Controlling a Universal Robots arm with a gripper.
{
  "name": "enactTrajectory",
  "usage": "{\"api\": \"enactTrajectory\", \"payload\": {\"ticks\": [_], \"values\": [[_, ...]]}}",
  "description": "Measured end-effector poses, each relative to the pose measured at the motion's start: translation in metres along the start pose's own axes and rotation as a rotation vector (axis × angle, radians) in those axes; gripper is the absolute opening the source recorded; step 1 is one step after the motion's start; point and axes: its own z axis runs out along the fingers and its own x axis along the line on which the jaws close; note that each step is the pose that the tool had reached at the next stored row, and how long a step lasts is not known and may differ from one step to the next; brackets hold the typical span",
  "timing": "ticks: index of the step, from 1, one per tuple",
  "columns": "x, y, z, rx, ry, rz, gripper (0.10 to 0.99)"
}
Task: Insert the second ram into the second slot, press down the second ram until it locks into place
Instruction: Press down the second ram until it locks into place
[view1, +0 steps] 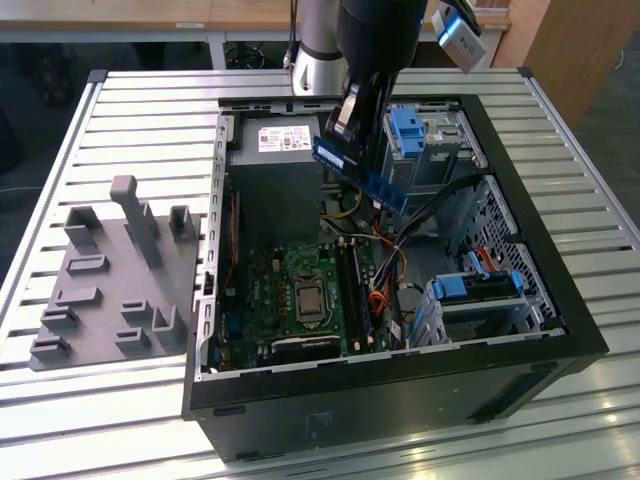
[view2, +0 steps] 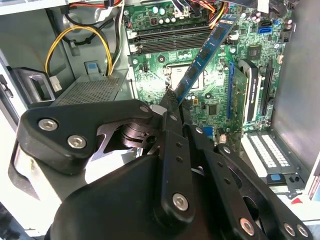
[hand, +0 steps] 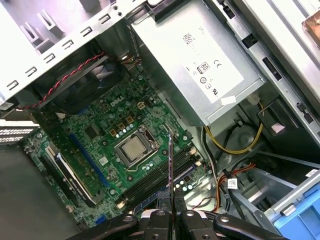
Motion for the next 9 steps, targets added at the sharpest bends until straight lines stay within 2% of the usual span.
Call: {"api": "enactTrajectory", "payload": {"ticks": [9], "values": [[0.0,0.0,0.0,0.001,-0.0025,0.066,0.137]]}}
